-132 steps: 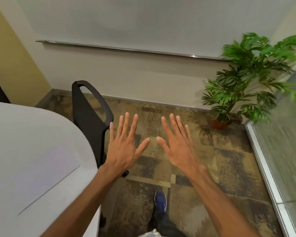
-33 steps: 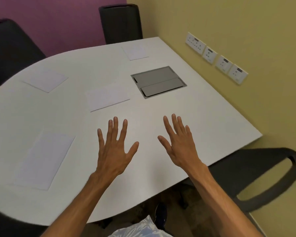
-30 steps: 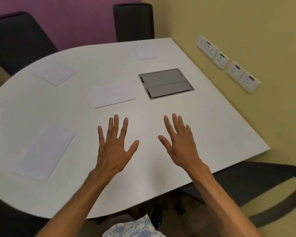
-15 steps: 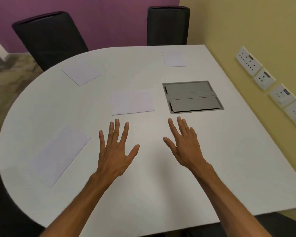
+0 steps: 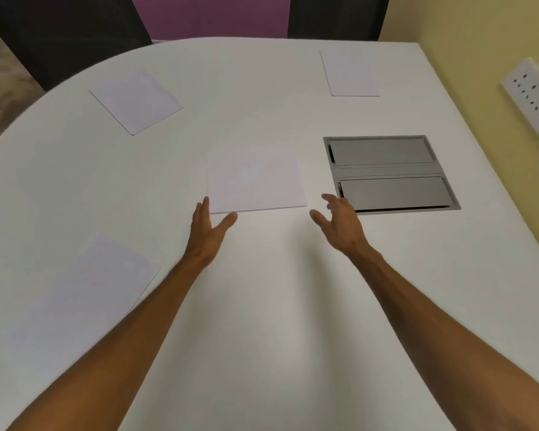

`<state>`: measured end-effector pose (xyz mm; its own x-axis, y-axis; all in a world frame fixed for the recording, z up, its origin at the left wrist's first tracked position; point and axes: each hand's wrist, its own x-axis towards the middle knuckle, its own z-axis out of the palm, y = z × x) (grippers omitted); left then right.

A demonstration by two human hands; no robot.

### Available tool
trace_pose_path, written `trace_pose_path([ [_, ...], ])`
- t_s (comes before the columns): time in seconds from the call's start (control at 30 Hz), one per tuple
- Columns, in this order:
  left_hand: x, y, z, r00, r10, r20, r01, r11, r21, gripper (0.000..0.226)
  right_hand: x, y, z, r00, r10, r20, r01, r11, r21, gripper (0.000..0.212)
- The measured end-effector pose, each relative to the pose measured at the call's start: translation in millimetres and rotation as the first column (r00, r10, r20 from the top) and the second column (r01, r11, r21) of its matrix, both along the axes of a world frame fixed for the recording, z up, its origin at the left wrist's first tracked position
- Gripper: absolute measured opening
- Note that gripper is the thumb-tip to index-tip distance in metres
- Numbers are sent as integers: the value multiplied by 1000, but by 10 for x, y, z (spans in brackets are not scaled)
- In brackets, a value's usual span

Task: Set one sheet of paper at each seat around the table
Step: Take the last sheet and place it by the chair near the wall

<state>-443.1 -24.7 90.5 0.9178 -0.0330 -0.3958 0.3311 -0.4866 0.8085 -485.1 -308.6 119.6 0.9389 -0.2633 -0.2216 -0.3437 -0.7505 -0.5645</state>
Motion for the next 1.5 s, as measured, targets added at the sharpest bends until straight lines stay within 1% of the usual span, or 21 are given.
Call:
trace_pose_path([
  [0.07,232,49,-196,993,88,-79,-89,996,-15,87,264,-51,-205,995,-89,-49,92,994,52,47],
  [0.13,422,73,-373,979,142,-146,-144,990,2,88,481,-123,-419,984,-156,-87,163,983,80,37],
  [0.2,610,82,-574,960,198,-198,-202,979,-2,88,706,-179,-652,971,-205,-122,218,971,98,32],
  [0.27,786,92,-727,926,276,-257,-303,950,-72,87,893,-195,-841,957,-251,-147,269,956,116,32],
  [0.33,939,85,-842,873,370,-317,-431,890,-148,84,1048,-198,-1009,949,-275,-156,295,948,118,36],
  [0.4,1096,72,-923,833,447,-326,-514,843,-157,78,1190,-192,-1137,941,-302,-149,320,941,112,39],
  [0.47,1244,59,-983,807,497,-319,-557,820,-130,70,1338,-175,-1217,933,-335,-130,346,935,78,39],
  [0.57,1423,27,-1042,786,523,-329,-579,810,-94,55,1541,-122,-1257,908,-396,-138,404,914,40,34],
  [0.67,1515,17,-1099,785,534,-313,-564,826,-5,39,1637,-89,-1274,848,-486,-212,510,857,76,29],
  [0.73,1549,28,-1122,779,547,-307,-563,825,43,40,1657,-100,-1295,804,-534,-261,578,804,137,27],
  [0.8,1569,47,-1151,794,526,-306,-522,847,100,44,1666,-136,-1333,780,-552,-295,614,768,183,26],
  [0.93,1501,93,-1181,819,483,-310,-463,875,142,41,1634,-190,-1420,765,-562,-316,636,736,231,29],
  [1.0,1415,123,-1189,830,475,-294,-468,878,96,41,1576,-195,-1428,767,-543,-341,633,725,270,28],
  [1.03,1367,137,-1195,831,473,-291,-477,877,65,41,1535,-195,-1419,775,-526,-351,624,725,292,22],
  [1.1,1267,168,-1196,832,470,-296,-489,872,11,31,1413,-196,-1370,788,-502,-357,610,717,338,8],
  [1.17,1171,196,-1170,827,473,-304,-507,861,-40,25,1263,-201,-1338,796,-498,-345,604,687,403,24],
  [1.2,1121,205,-1146,825,474,-309,-516,854,-69,25,1162,-192,-1295,796,-499,-343,606,656,451,28],
  [1.3,978,220,-1049,816,479,-323,-547,821,-163,31,819,-154,-1144,814,-489,-314,570,569,593,23],
  [1.4,843,199,-901,786,510,-349,-608,740,-288,25,463,-115,-1000,808,-523,-271,551,508,662,15],
  [1.43,801,179,-839,771,517,-373,-632,694,-344,22,343,-96,-960,797,-544,-262,551,479,684,12],
  [1.5,698,98,-709,743,507,-437,-669,569,-478,20,108,-40,-890,775,-584,-242,543,421,726,10],
])
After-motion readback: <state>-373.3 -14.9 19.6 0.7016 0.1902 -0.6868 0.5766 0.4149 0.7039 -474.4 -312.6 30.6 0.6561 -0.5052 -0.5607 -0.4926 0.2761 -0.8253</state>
